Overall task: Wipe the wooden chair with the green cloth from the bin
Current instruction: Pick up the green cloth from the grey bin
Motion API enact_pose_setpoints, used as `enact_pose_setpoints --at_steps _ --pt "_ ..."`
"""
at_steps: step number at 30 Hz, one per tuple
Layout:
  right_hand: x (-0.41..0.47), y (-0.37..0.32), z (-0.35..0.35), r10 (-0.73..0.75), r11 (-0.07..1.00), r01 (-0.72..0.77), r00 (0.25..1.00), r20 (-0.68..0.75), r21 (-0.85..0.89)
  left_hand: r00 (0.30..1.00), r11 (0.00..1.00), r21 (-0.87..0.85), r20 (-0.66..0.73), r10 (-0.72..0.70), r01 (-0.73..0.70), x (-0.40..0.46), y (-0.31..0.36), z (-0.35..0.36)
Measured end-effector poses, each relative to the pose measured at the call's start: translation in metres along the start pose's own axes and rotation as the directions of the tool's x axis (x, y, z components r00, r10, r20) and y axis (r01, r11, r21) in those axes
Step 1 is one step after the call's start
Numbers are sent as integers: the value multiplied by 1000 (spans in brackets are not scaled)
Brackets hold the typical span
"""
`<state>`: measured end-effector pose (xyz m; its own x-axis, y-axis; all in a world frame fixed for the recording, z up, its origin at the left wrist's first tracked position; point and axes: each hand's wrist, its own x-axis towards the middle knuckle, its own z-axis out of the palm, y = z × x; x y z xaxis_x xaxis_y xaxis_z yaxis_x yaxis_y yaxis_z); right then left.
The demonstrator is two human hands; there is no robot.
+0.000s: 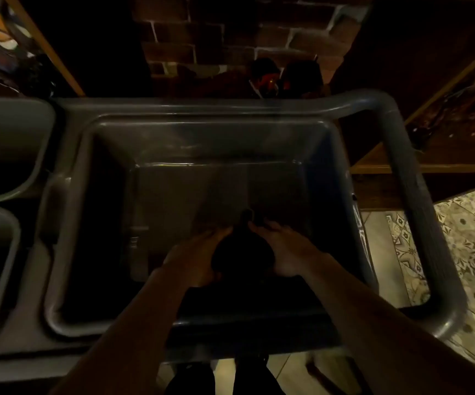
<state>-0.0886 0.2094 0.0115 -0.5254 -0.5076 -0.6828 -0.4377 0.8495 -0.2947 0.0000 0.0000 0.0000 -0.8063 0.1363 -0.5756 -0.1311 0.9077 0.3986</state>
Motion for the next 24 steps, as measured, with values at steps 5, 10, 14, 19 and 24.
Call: enact_pose_setpoints --at_steps 5,10,14,19,24 --pt "3 -7 13 -14 996 3 992 -124 -87 998 992 127 -54 7 0 10 13 8" --pt "-3 -15 13 -39 995 20 981 -192 -98 998 981 194 -64 -11 24 12 24 13" --pt "-12 -11 12 -18 998 4 975 -219 -65 995 990 133 -95 -28 40 10 26 8" --pt "-25 -19 -23 5 1000 -8 956 -295 -11 976 998 67 -216 4 10 0 30 -31" --pt "-50 -38 -82 -31 1000 26 897 -441 -17 928 990 142 -372 31 24 -17 39 -91"
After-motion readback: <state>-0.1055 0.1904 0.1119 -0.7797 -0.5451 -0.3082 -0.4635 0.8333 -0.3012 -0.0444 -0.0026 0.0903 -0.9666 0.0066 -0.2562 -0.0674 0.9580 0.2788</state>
